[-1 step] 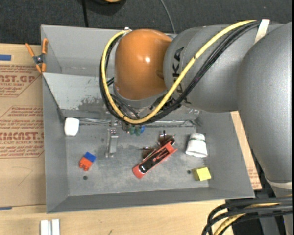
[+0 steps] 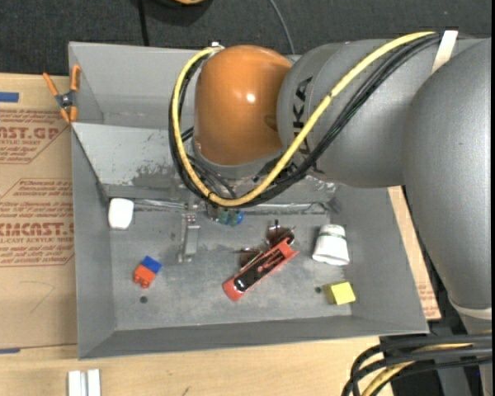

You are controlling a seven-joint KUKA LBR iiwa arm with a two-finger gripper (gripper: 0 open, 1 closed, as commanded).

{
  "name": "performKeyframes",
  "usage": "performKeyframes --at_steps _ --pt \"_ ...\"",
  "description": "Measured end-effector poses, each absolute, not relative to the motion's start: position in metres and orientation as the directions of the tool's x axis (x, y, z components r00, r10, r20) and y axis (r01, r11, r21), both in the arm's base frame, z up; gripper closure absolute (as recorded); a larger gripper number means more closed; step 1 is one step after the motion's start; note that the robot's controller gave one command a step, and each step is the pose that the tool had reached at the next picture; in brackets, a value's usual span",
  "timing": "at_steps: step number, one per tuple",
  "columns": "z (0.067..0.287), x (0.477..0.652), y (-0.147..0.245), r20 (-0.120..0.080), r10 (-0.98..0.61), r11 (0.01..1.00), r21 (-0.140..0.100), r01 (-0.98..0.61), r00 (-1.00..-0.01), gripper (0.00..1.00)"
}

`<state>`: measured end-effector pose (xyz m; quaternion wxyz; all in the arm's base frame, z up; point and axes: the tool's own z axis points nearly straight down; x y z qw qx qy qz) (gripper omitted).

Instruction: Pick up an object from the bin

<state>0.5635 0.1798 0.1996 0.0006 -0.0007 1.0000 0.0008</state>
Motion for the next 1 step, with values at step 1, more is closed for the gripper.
performKeyframes --at_steps 1 --pt "0.1620 0.5573 0.1894 -0.006 -0.060 0.998 0.002 -0.060 -0.998 0.00"
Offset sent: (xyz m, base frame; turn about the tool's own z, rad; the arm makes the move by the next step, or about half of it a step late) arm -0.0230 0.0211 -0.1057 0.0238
